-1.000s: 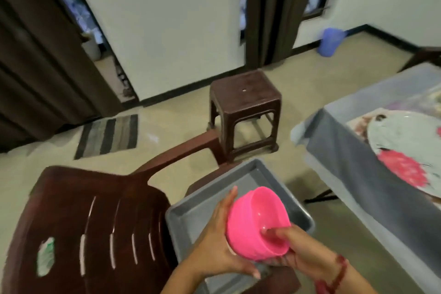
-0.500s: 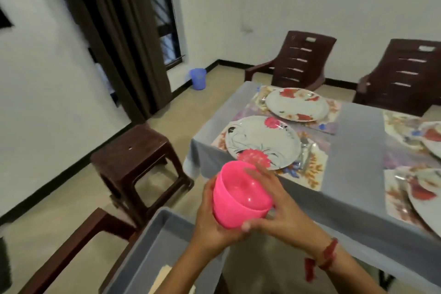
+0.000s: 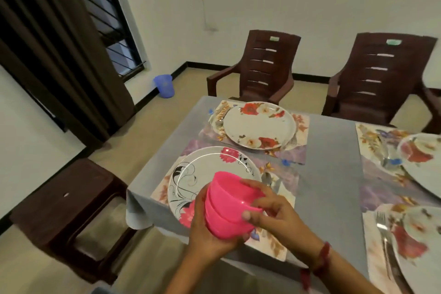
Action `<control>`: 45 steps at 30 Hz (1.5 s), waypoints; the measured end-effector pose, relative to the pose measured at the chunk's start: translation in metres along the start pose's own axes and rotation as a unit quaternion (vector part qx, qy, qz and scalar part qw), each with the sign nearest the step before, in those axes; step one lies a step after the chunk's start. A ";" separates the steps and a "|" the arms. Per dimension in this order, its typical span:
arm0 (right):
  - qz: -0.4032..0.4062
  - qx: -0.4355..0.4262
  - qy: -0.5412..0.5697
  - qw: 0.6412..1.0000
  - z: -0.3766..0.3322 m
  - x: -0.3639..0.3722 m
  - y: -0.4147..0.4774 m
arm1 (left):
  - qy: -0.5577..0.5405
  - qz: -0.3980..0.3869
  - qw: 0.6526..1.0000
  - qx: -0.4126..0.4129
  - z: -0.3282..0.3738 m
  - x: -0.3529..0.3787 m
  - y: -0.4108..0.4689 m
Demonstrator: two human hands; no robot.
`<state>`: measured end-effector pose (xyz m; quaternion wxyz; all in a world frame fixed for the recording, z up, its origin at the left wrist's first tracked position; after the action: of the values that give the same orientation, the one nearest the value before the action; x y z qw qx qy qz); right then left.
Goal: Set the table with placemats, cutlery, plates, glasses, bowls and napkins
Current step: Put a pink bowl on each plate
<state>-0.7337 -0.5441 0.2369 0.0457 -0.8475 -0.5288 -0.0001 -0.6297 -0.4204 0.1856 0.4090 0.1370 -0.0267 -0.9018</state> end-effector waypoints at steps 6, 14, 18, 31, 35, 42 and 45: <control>0.084 0.032 0.179 0.980 0.003 -0.053 0.074 | -0.003 0.051 0.998 -0.027 -0.014 -0.005 0.031; 0.135 0.059 -0.339 0.929 0.116 -0.056 0.159 | 0.029 0.096 0.994 -0.033 -0.016 -0.044 0.051; 0.096 0.078 -0.449 0.885 0.125 -0.051 0.172 | 0.039 0.073 0.996 -0.034 -0.012 -0.053 0.065; 0.165 -0.141 -0.293 0.931 -0.009 -0.040 0.043 | -0.043 -0.166 0.985 0.033 0.006 0.017 0.110; 0.185 -0.169 -0.475 0.844 -0.019 -0.057 0.008 | -0.069 -0.249 0.965 0.052 0.021 0.064 0.109; 0.430 -0.160 -0.362 0.811 -0.043 -0.099 -0.070 | -0.096 -0.338 0.931 0.100 0.048 0.143 0.089; 0.537 -0.166 -0.306 0.768 -0.049 -0.149 -0.116 | -0.103 -0.353 0.923 0.109 0.057 0.174 0.079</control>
<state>-0.9011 -0.6305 0.2879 -0.2677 -0.9427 0.0349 0.1962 -0.6965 -0.6056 0.2137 0.0415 0.0876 -0.1169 -0.9884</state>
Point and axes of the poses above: each hand's wrist, its own y-axis towards the middle knuckle, its own x-axis out of the palm, z = x × y, the point moved 3 cm from there along y, towards the middle knuckle, and after that the axes turned 4 degrees about x, right-handed, at the moved point
